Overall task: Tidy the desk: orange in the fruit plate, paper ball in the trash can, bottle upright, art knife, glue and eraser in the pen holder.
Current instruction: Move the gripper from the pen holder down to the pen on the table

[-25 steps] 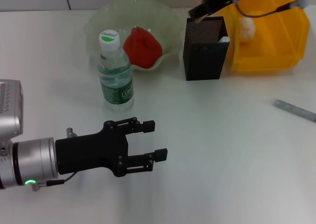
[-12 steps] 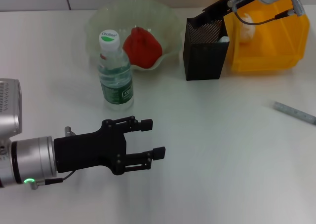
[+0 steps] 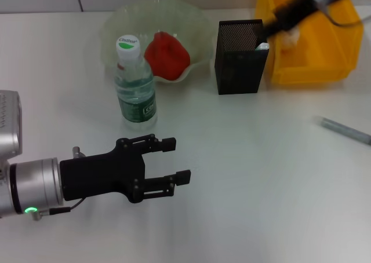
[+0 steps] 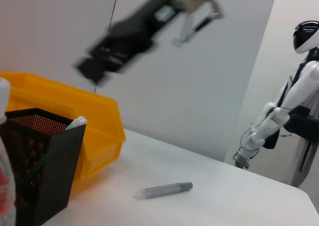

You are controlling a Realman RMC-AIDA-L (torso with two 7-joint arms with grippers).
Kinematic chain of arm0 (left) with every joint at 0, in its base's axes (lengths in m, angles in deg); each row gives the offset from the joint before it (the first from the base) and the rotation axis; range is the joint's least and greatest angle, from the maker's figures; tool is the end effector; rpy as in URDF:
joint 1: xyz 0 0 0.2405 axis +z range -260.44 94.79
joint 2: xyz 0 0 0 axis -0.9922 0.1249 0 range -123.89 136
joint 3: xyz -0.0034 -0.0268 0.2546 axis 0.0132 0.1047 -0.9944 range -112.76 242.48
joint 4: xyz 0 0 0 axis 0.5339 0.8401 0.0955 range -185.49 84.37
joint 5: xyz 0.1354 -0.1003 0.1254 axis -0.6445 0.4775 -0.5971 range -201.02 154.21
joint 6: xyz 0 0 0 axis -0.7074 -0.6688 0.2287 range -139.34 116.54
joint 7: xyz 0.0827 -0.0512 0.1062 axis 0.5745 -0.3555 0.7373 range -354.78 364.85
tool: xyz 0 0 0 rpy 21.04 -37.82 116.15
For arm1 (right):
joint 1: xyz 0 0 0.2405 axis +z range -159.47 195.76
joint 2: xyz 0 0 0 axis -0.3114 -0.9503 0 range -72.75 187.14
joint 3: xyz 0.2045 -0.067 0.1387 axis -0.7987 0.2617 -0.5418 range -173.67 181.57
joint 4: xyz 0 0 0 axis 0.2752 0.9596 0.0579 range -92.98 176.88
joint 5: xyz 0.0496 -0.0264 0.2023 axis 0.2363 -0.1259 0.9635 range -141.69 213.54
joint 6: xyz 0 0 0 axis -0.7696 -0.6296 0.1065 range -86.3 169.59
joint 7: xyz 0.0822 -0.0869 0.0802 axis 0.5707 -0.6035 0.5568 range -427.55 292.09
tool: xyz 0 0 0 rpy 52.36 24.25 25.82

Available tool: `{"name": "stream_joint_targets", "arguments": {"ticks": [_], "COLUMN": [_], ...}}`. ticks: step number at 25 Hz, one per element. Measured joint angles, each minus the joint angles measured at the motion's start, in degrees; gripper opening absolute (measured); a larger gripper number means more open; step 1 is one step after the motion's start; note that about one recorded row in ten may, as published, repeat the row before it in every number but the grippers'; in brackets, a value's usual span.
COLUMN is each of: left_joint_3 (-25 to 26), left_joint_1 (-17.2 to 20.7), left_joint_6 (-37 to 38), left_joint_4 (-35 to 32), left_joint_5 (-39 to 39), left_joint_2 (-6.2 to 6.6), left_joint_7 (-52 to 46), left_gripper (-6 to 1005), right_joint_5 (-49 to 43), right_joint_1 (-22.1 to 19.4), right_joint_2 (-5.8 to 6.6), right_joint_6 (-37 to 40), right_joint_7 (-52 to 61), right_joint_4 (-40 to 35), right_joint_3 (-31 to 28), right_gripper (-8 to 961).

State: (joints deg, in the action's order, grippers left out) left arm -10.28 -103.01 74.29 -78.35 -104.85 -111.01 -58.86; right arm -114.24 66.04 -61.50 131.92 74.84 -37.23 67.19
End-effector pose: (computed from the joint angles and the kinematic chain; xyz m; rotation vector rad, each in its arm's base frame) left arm -0.2705 0.2637 -0.0548 -2.8050 -0.5500 -0.9017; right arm 0.1070 0.4091 0.0556 -2.5301 0.7233 -0.2149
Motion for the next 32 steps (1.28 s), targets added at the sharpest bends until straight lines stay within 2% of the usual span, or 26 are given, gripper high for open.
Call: {"name": "stream_joint_targets", "arguments": {"ticks": [1, 6, 8, 12, 16, 21, 32], "left_joint_3": [0.14, 0.62, 0.62, 0.62, 0.61, 0.61, 0.61], "left_joint_1": [-0.02, 0.01, 0.03, -0.05, -0.11, -0.2, -0.16], "left_joint_6": [0.0, 0.01, 0.01, 0.01, 0.01, 0.01, -0.48], "left_joint_4": [0.01, -0.03, -0.06, 0.02, 0.13, 0.16, 0.19], "left_joint_5": [0.03, 0.07, 0.07, 0.02, -0.06, -0.07, -0.08], "left_joint_2": [0.12, 0.18, 0.18, 0.17, -0.1, -0.36, -0.9], "left_joint_7": [0.0, 0.03, 0.03, 0.03, 0.01, -0.33, -0.51], "left_gripper": [757, 757, 757, 757, 757, 757, 757], "right_joint_5": [-2.82, -8.84, -9.37, -10.18, -11.19, -11.37, -11.51], "right_joint_1": [-1.54, -5.18, -5.8, -7.54, -8.46, -8.5, -7.29], "right_joint_2": [-0.02, -0.28, -0.27, -0.12, 1.32, 2.0, 2.2], "right_joint_6": [7.14, 13.46, 13.41, 11.54, 6.03, 0.65, -4.87], "right_joint_7": [-2.43, -6.68, -7.41, -13.24, -18.31, -19.93, -20.84], "right_joint_4": [-3.7, -4.19, -3.43, 2.19, 9.53, 13.68, 20.66], "right_joint_3": [0.12, 0.21, 0.21, -0.28, -0.77, -0.75, -0.2], "right_gripper": [560, 556, 554, 551, 550, 548, 526]}}
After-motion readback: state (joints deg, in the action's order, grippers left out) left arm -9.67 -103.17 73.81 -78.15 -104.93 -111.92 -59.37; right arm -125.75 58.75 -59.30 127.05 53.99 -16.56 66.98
